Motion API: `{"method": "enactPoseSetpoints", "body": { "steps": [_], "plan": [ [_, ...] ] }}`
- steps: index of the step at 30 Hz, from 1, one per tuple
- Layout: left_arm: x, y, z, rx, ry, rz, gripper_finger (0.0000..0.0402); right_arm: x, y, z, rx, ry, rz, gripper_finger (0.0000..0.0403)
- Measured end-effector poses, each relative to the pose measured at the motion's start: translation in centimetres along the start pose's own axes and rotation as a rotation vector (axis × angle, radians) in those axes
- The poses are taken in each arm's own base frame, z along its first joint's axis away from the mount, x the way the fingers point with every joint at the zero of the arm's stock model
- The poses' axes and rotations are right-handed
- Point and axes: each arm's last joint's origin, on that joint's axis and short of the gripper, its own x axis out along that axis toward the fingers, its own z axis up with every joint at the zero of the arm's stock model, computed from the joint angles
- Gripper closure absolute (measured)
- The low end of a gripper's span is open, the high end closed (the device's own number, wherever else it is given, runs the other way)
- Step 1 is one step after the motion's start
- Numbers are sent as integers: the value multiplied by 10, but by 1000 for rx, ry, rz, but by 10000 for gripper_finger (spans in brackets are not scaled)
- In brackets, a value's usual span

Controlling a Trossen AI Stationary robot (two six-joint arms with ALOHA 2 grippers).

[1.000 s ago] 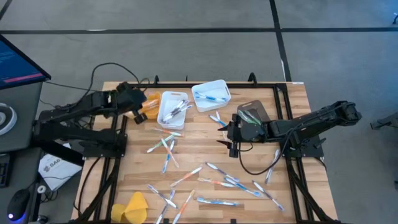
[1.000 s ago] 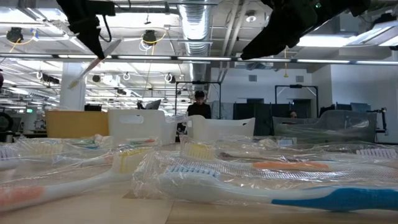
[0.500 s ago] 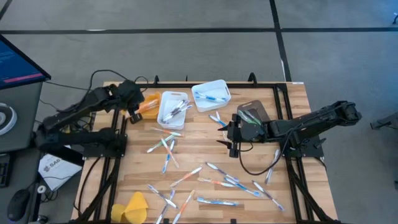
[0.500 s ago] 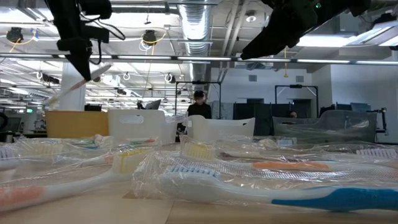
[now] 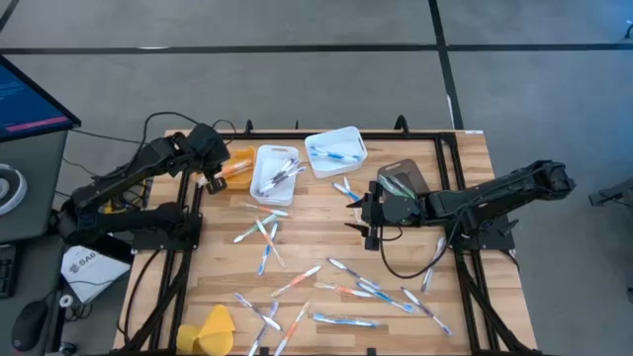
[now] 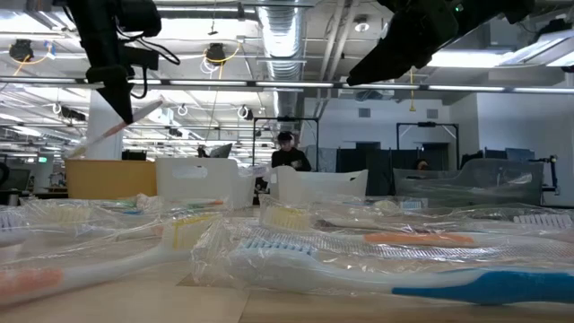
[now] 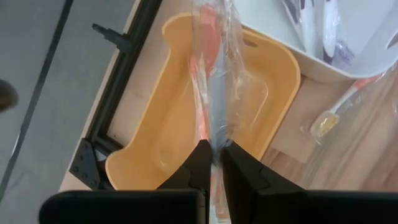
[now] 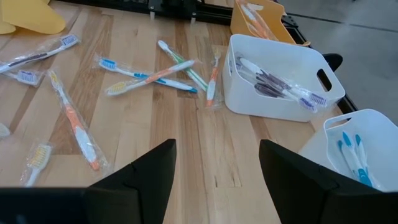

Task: Pick & Place Toothbrushes
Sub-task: Put the orange toothbrush into the yellow bin

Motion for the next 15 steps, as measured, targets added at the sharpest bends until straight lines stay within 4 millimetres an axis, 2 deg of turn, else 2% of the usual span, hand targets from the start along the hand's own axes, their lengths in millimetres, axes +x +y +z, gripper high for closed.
{"method": "enactPoseSetpoints", "body": {
  "steps": [8, 15],
  "plan": [
    [2, 1, 3, 44, -5, 22, 386, 0, 0, 0, -5, 1, 0, 177],
    [22, 1, 11, 80, 89, 15, 387, 0, 0, 0, -4, 1, 0, 177]
  ]
}}
